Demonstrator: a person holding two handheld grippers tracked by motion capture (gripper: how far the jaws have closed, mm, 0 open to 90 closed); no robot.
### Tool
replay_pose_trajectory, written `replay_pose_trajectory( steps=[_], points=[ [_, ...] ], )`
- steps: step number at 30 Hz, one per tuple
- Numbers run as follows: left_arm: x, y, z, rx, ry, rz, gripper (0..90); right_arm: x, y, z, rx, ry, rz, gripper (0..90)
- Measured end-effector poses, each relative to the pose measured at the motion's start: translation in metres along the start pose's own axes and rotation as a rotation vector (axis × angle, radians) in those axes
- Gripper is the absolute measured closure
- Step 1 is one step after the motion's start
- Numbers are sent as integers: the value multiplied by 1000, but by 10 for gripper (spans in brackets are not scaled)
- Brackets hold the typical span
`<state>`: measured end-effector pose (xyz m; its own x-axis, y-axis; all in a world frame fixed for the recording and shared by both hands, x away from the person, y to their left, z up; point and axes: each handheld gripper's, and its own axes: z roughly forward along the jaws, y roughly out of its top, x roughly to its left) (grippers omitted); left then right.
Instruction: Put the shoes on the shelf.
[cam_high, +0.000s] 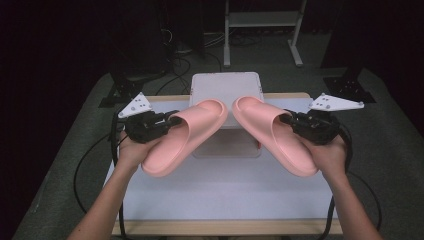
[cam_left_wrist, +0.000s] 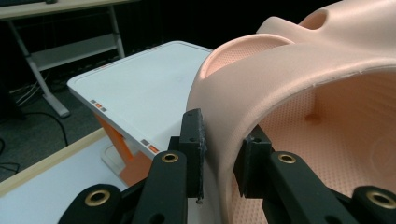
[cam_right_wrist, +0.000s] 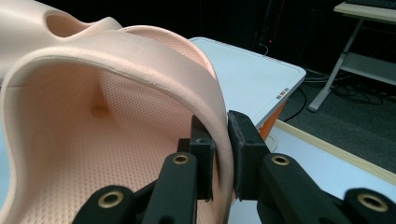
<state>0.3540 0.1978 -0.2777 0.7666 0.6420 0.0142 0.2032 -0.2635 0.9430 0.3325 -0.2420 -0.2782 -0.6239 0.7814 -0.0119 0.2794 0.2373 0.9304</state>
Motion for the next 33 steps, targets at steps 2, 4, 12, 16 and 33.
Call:
replay_pose_trajectory(
  steps=[2,4,12,16,33],
  points=[
    [2,0,1,1,4,-2,759,0,1,1,1,-2,-2,803],
    [6,-1,6,-8,17,-11,759,0,2,8,-1,-19,-4,802],
    [13,1,21,-17,50,-16,758,-3,3,23,-24,-43,5,802],
    [17,2,28,-17,66,-15,758,-7,3,31,-30,-60,19,802],
    [35,9,47,-14,100,-40,758,-17,9,54,-30,-101,46,798]
  ],
)
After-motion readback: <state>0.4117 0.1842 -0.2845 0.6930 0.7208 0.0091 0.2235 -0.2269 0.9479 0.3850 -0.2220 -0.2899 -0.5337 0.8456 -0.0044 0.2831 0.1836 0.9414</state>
